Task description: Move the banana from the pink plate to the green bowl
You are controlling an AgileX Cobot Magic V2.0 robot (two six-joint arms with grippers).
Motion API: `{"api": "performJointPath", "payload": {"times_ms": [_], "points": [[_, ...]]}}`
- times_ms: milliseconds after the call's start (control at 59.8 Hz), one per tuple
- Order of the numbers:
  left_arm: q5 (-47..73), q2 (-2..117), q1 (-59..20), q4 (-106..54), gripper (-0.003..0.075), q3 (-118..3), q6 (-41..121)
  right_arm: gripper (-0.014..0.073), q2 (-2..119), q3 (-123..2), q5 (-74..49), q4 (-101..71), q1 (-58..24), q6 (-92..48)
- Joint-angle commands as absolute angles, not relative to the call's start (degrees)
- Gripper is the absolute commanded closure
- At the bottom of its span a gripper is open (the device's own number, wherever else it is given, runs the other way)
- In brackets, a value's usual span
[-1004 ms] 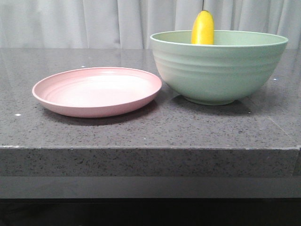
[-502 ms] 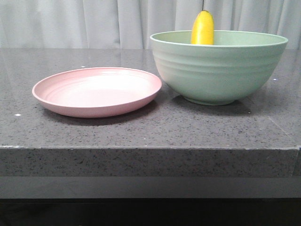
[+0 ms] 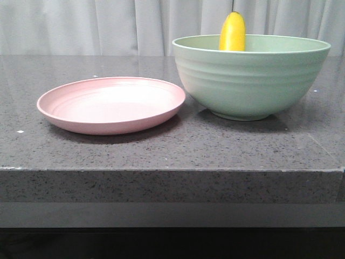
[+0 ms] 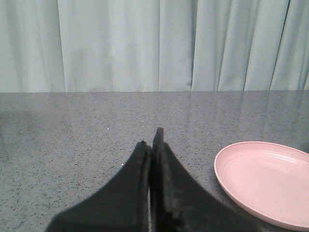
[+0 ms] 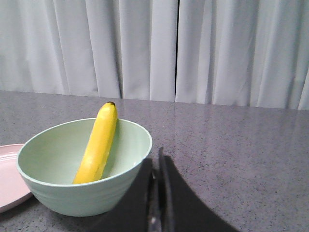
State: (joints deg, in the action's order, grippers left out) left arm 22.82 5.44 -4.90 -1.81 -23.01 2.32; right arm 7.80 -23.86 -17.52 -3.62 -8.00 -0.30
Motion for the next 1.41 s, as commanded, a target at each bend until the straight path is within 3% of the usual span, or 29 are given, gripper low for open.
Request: {"api": "performJointPath", "payload": {"times_ms": [0,284,586,836,1388], "points": [[18.3,6.0,-4.7,-2.2,0.0741,-24.4,2.2,0.0655,8.4,-25.2,-12.5,-3.0,-7.6,-0.8],[17.7,5.1,-4.7,-1.8,0.0741,-23.2,2.2,0.0655,8.4,-25.2,-12.5,-3.0,-7.6,-0.8],[16.9,-1.5,-4.6,-1.5,0.0741,-11.2,2.2,0.0655,8.4,-25.2,-12.7,-3.0,-7.6,-0.8],[3.1,-1.5,-4.6,-1.7,0.0741,0.5,2.2,0.0655,8.4,-25.2,-12.9,-3.0,-7.6,-0.8],[2.9,-1.3,-4.6,-2.2,0.0741,0.6,2.2,0.0655,8.4,-25.2,-12.9,-3.0,-7.6,-0.8]]}}
